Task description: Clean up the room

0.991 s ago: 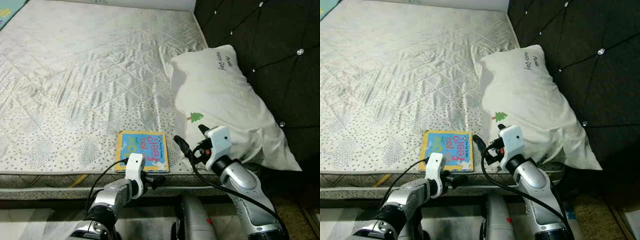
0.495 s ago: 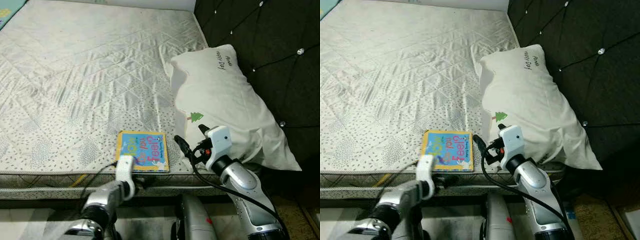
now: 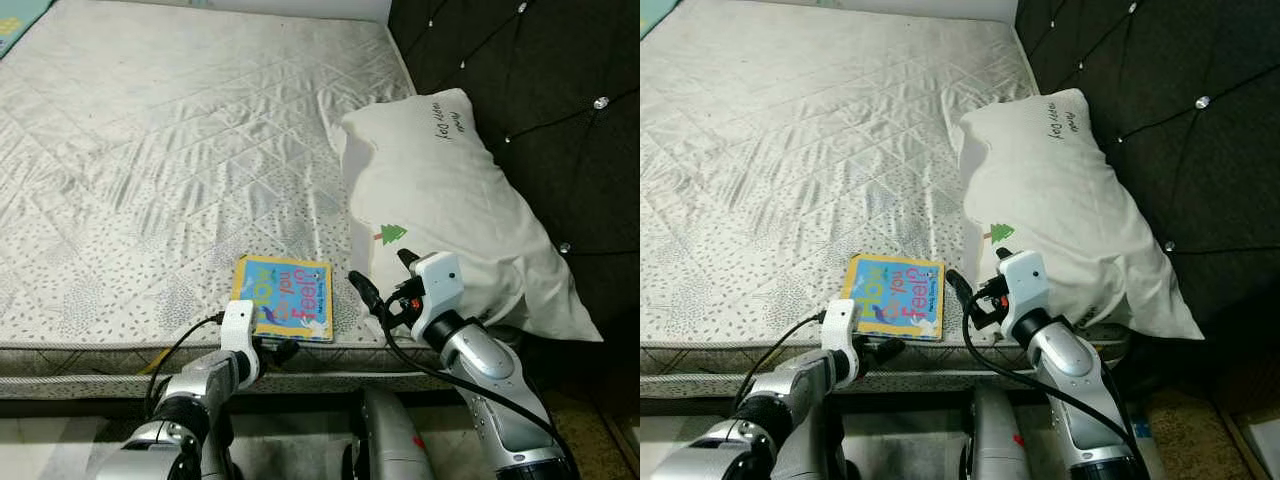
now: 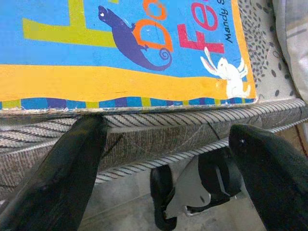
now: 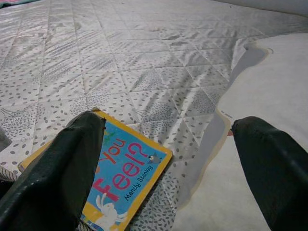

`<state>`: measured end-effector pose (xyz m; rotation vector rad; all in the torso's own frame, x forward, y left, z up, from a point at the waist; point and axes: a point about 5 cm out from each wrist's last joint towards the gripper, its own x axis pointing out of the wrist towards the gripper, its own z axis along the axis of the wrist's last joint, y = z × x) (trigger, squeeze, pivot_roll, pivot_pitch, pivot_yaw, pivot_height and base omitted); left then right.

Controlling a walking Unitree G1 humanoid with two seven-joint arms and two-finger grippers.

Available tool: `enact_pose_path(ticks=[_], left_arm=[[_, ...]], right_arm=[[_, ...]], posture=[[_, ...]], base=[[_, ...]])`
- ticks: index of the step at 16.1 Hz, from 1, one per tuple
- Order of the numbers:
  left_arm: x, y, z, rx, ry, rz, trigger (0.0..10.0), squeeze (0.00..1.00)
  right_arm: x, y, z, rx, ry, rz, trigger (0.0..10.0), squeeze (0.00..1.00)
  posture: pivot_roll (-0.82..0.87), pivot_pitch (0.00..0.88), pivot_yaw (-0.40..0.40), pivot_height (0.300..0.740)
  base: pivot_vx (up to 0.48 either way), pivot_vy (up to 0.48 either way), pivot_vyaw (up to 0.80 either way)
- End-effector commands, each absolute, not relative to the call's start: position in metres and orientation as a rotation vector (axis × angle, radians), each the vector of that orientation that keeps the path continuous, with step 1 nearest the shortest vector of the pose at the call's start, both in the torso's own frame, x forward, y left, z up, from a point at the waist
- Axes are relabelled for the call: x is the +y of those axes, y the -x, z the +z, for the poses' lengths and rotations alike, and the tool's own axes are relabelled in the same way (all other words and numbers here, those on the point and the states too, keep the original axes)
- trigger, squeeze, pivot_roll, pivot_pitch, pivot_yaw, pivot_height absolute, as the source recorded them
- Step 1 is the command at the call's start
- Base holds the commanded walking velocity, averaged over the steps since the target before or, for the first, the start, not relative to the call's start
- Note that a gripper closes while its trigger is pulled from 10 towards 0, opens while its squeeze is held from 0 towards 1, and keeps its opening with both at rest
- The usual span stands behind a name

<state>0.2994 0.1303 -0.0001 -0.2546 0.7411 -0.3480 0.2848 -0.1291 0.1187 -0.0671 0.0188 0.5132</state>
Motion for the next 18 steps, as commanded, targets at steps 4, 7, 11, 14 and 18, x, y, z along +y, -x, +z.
enact_pose_path(ticks=[4, 7, 11, 14, 18], left_arm=[[0.129, -0.304, 0.004, 0.714, 0.240, -0.341, 10.0, 0.86], [0.118, -0.309, 0.011, 0.656, 0.263, -0.379, 10.0, 0.22], [0.096, -0.308, 0.030, 0.562, 0.270, -0.517, 10.0, 0.00], [0.093, -0.304, 0.044, 0.495, 0.240, -0.546, 10.0, 0.00], [0.103, -0.277, 0.081, 0.281, 0.234, -0.469, 10.0, 0.00]], right_arm=[[-0.135, -0.285, 0.120, 0.017, 0.080, 0.496, 10.0, 0.00], [-0.134, -0.286, 0.119, 0.015, 0.077, 0.497, 10.0, 0.00], [-0.130, -0.290, 0.119, 0.006, 0.067, 0.501, 10.0, 0.00], [-0.125, -0.294, 0.118, 0.000, 0.061, 0.518, 10.0, 0.00], [-0.123, -0.299, 0.119, -0.013, 0.058, 0.519, 10.0, 0.00]], posture=[[-0.20, 0.124, -0.061, 0.603], [-0.19, 0.116, -0.060, 0.603], [-0.16, 0.087, -0.063, 0.603], [-0.14, 0.070, -0.073, 0.603], [-0.11, 0.049, -0.066, 0.603]], base=[[0.000, 0.000, 0.00], [0.000, 0.000, 0.00], [0.000, 0.000, 0.00], [0.000, 0.000, 0.00], [0.000, 0.000, 0.00]])
